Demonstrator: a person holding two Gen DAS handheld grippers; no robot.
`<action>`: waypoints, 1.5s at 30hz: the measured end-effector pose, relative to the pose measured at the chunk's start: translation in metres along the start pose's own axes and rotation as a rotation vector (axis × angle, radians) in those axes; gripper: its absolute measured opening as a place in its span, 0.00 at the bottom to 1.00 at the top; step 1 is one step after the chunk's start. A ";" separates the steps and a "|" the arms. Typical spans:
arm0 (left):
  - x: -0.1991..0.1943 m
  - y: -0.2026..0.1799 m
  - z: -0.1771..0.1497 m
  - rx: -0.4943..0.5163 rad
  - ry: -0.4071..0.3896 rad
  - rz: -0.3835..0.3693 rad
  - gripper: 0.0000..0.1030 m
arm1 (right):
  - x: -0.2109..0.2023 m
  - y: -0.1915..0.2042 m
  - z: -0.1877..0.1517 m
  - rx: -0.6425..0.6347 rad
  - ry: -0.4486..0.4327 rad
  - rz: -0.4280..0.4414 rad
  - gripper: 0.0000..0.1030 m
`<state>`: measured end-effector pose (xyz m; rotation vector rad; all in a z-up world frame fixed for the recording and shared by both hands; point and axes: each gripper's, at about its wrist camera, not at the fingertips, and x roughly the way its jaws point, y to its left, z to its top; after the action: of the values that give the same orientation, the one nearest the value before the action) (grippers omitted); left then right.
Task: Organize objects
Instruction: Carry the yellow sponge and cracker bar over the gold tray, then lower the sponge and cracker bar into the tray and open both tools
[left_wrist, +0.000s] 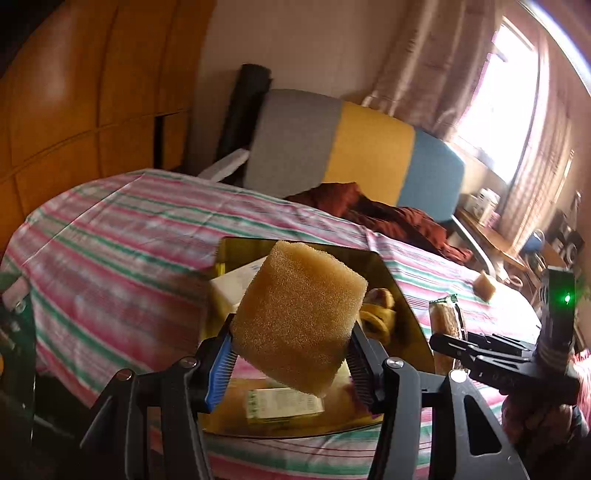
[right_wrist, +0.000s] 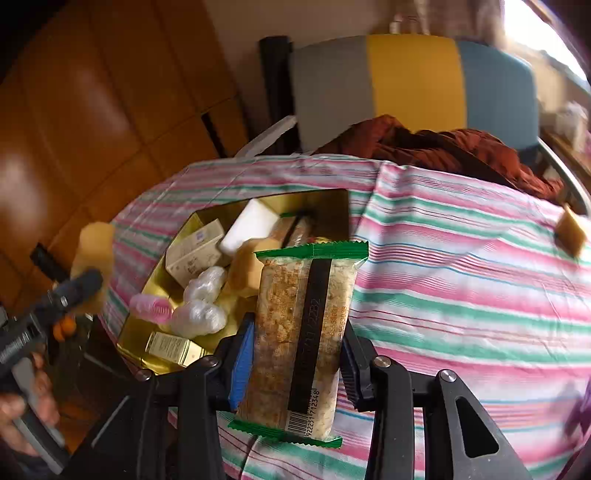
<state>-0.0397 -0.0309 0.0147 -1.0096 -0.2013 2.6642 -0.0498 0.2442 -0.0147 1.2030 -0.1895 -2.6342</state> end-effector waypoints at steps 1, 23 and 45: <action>0.000 0.003 0.000 -0.009 0.001 0.002 0.53 | 0.004 0.003 0.000 -0.019 0.002 -0.011 0.40; 0.022 0.014 0.000 -0.107 0.041 -0.065 0.54 | 0.015 0.020 -0.025 -0.069 -0.043 -0.097 0.98; 0.088 -0.044 -0.015 -0.054 0.200 -0.157 0.71 | 0.002 -0.003 -0.039 0.049 -0.097 -0.124 1.00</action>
<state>-0.0833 0.0389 -0.0414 -1.2162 -0.2985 2.4116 -0.0218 0.2461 -0.0428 1.1373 -0.2045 -2.8135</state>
